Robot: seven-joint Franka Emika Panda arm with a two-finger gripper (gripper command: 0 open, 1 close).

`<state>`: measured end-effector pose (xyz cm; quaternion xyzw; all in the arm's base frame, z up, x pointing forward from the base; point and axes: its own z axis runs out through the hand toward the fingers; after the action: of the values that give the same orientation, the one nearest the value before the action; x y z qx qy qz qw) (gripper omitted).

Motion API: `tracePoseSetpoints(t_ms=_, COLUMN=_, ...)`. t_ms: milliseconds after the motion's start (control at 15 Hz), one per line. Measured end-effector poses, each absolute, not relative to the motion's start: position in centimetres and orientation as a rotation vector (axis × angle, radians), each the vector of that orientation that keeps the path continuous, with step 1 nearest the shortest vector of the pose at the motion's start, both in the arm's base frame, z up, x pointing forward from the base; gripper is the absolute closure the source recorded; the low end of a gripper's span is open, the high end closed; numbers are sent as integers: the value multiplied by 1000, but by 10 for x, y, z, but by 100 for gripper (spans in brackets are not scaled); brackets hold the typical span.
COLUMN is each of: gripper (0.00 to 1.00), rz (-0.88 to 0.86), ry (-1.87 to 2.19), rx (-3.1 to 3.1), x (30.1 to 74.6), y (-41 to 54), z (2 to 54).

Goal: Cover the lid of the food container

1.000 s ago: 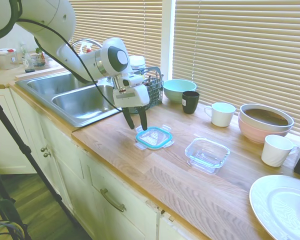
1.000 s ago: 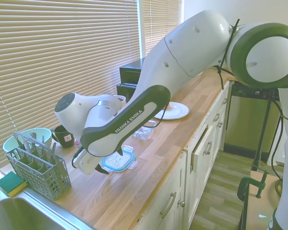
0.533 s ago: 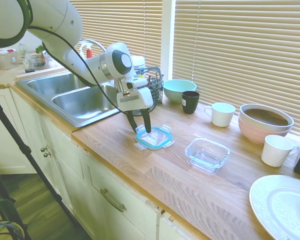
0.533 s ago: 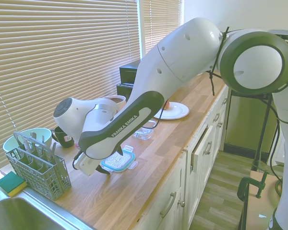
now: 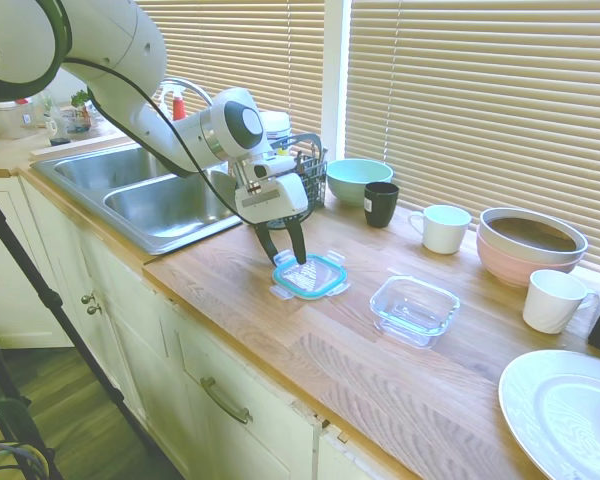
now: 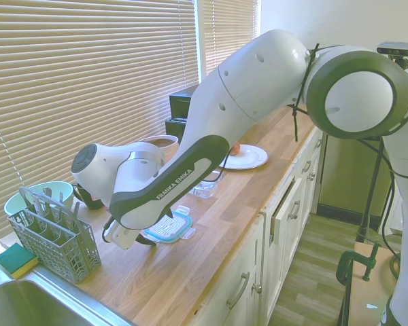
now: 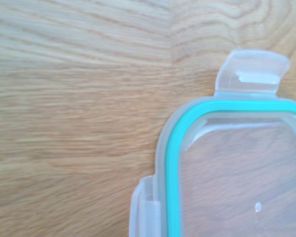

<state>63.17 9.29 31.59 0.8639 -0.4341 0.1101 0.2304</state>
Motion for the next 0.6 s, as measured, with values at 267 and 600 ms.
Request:
tracePoseSetpoints(t_ms=267, gripper=100, rz=312, ry=-1168, rx=2364, x=633, y=94, z=314)
tracePoseSetpoints(t_ms=600, gripper=100, rz=322, ry=-1135, rx=2343, x=634, y=91, z=309)
